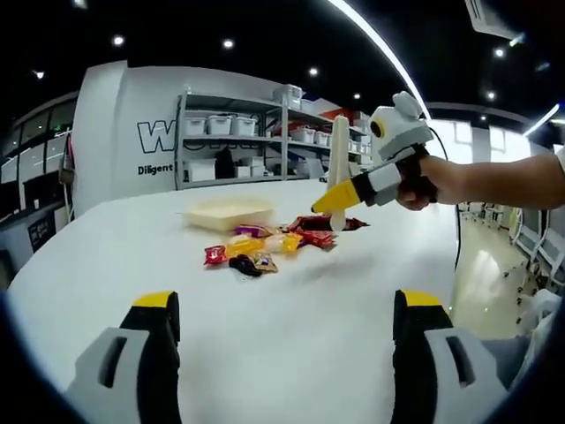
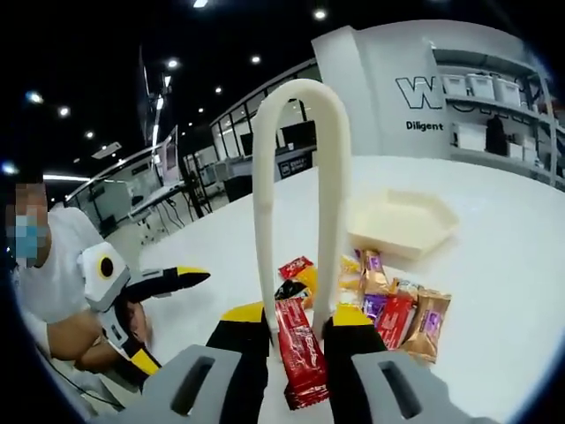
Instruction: Place the target food into the container with the food tongs after gripping and lifting it, then release it inside without dropping or visibly crushing the food.
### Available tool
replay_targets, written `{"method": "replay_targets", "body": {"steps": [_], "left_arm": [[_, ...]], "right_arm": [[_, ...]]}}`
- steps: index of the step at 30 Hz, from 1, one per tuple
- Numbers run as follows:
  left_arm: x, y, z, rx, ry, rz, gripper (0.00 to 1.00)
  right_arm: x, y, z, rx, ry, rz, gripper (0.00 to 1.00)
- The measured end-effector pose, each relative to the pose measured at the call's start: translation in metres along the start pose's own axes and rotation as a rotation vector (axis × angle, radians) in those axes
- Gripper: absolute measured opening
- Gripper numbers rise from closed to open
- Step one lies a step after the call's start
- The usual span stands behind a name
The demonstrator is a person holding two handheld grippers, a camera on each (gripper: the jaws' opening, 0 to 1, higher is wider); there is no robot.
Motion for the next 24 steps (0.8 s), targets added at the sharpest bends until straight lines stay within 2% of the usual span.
{"method": "replay_targets", "body": {"steps": [9,14,20,24], "left_arm": [[-0.003,0.001,-0.004,0.006,0.017,-0.028,0.99],[-0.004,0.003,-0.005,0.009,0.014,-0.007,0.99],[-0.003,0.001,-0.005,0.004,0.012,-0.008,0.99],[0.0,0.002,-0.003,0.009,-0.002,-0.009,0.99]], "right_arm": [[0.023,-0.011,-0.002,-0.008,-0.032,-0.01,0.18],[0.034,-0.017,-0.007,-0.014,-0.033,0.005,0.18],[0.045,-0.027,-0.017,-0.023,-0.037,0.004,0.18],[0.047,-0.027,-0.026,-0.029,-0.032,0.005,0.18]]}}
Point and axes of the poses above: the point that each gripper's makers call its tool centre point, and the gripper's own axes: z roughly backward along the fingers, y roughly to its left, x roughly out of its top, the point moved 1 cm from there along z, roughly backward along the fingers, and after that the axes turned 3 degrees about -y, right-handed, at the moved point
